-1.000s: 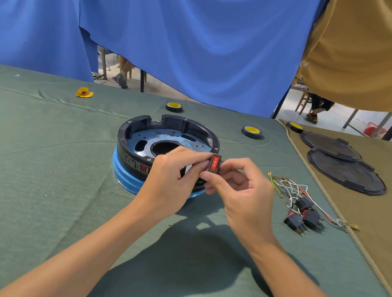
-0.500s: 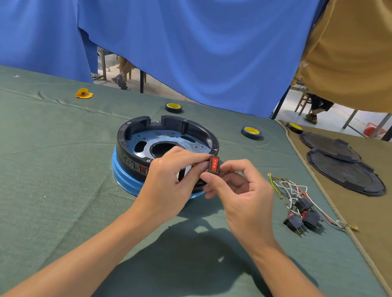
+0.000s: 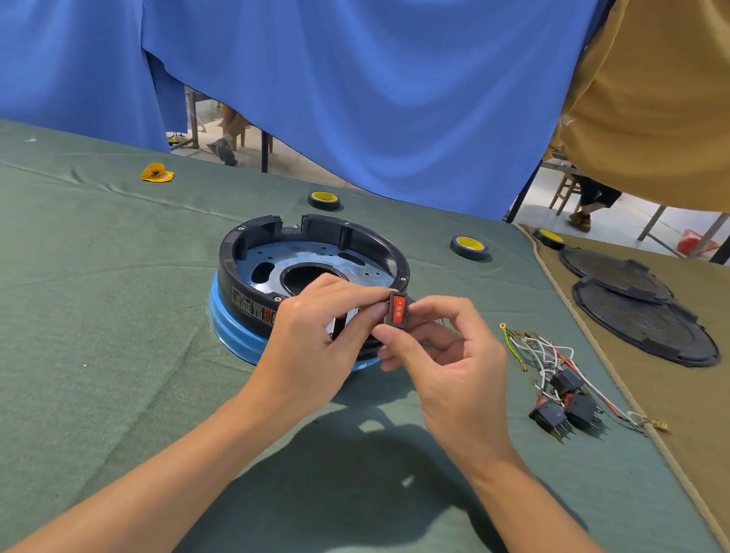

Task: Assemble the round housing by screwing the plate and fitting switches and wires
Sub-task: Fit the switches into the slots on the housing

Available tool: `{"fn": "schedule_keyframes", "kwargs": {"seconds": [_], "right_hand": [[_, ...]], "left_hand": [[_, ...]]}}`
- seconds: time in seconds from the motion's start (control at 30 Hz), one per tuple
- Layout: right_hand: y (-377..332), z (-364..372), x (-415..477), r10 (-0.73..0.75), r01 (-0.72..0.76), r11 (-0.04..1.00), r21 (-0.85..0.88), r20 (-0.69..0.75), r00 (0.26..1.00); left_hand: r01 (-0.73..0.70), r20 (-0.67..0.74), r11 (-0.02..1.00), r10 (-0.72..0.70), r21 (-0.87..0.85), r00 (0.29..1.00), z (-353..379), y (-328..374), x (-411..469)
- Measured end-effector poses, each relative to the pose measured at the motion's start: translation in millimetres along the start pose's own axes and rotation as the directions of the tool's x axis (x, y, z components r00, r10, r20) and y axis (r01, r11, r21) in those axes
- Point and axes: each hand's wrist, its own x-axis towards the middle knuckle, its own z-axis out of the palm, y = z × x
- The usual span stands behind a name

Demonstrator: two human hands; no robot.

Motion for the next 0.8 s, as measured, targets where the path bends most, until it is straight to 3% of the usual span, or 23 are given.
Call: {"fn": "schedule_keyframes", "kwargs": {"seconds": [0.17, 0.33, 0.47, 0.57, 0.8], "right_hand": [[3, 0, 2, 0.037, -0.035, 0.999, -0.038, 0.048, 0.998], [2, -3, 4, 0.072, -0.069, 0.996, -0.052, 0.066, 0.995], [1, -5, 8, 0.160, -0.159, 0.987, -0.020, 0.052, 0.986], [1, -13, 14, 0.231, -0.232, 0.972, 0.045, 0.029, 0.973], [6, -22, 18, 0.401, -0.389, 0.913, 0.121, -0.103, 0.910]], "left_hand": [[-0.012, 0.007, 0.999, 0.012, 0.036, 1.000, 1, -2, 0], [-0.095, 0.033, 0.942, 0.089, 0.322, 0.995, -4, -9, 2], [-0.016, 0.088, 0.837, -0.039, 0.548, 0.995, -9, -19, 4], [0.031, 0.171, 0.801, -0.165, 0.598, 0.971, -11, -23, 5], [0.046, 0.180, 0.768, -0.208, 0.638, 0.961, -8, -24, 13]]}}
